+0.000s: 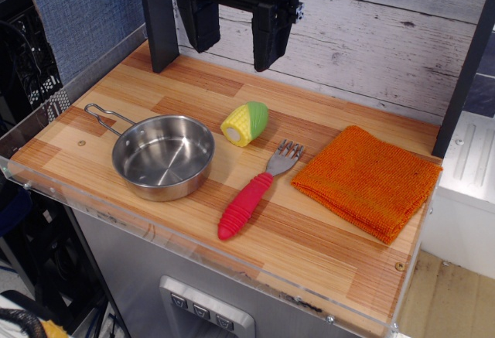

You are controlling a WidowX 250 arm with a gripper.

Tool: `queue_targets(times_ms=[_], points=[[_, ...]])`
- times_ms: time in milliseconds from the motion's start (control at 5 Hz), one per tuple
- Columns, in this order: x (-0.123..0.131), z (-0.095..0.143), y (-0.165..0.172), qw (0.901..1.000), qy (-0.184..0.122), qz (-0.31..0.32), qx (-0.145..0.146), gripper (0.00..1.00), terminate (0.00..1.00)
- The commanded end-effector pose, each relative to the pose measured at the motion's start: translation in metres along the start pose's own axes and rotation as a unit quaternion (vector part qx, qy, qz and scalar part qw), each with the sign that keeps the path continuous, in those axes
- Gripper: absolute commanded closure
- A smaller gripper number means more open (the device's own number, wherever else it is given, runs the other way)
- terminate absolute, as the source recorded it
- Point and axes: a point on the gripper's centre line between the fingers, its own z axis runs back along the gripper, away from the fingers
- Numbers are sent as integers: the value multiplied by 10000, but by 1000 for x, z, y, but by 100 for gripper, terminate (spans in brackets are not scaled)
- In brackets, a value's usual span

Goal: Place yellow ball and keep it on the orange cloth

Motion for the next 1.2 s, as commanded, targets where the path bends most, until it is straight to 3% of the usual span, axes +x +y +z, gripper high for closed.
queue_targets(times_ms=[0, 400, 600, 1000], points=[[0, 0, 0, 10000, 0, 0, 0, 0, 0], [31, 28, 49, 9981, -252, 506, -230, 0, 0], [41, 12, 69, 9989, -297, 361, -91, 0, 0], [37, -54, 70, 9993, -330, -82, 132, 0, 0]])
